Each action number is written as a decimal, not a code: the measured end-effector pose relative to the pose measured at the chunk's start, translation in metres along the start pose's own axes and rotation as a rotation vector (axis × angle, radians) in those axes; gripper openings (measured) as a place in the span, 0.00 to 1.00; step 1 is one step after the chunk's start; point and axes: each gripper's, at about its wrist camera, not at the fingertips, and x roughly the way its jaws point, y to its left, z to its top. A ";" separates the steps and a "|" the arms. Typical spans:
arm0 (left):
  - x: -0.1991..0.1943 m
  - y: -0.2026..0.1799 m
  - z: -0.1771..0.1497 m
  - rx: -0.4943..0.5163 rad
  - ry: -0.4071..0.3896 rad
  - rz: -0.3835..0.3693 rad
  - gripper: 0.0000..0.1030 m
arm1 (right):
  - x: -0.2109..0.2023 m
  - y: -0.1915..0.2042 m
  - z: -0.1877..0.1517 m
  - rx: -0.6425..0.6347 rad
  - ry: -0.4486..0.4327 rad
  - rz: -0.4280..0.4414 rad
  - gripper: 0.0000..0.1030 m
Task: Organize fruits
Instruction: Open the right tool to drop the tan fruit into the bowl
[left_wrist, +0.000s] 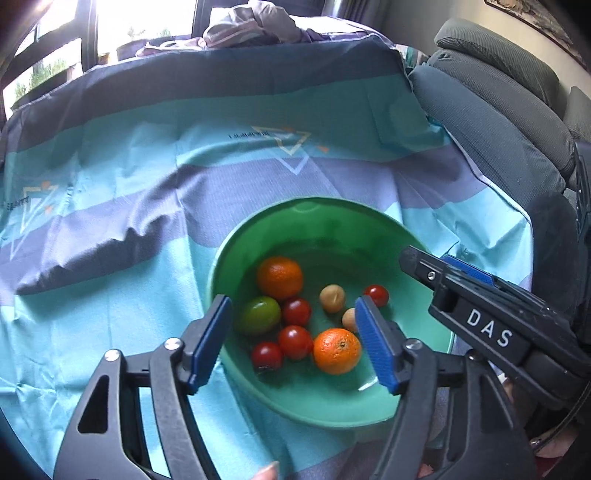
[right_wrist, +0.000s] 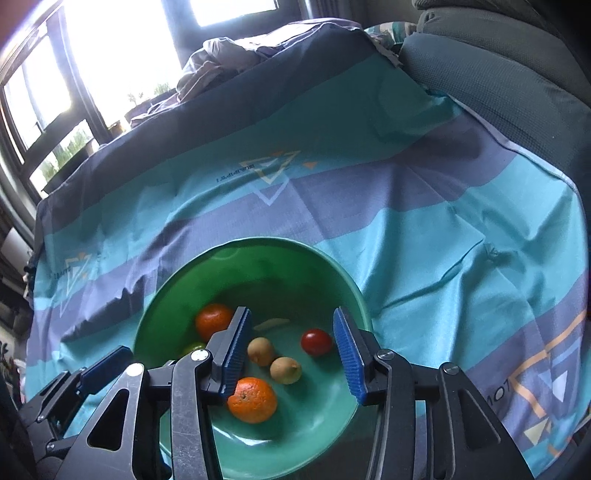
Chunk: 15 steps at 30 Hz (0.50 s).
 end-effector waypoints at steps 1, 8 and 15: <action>-0.003 0.001 0.000 -0.002 -0.008 0.005 0.70 | -0.002 0.000 0.000 -0.001 -0.007 -0.002 0.46; -0.017 0.005 0.000 0.005 -0.035 -0.009 0.71 | -0.012 0.002 0.002 -0.007 -0.039 -0.010 0.46; -0.018 0.007 -0.001 -0.001 -0.044 -0.013 0.71 | -0.016 0.004 0.001 -0.014 -0.049 -0.032 0.46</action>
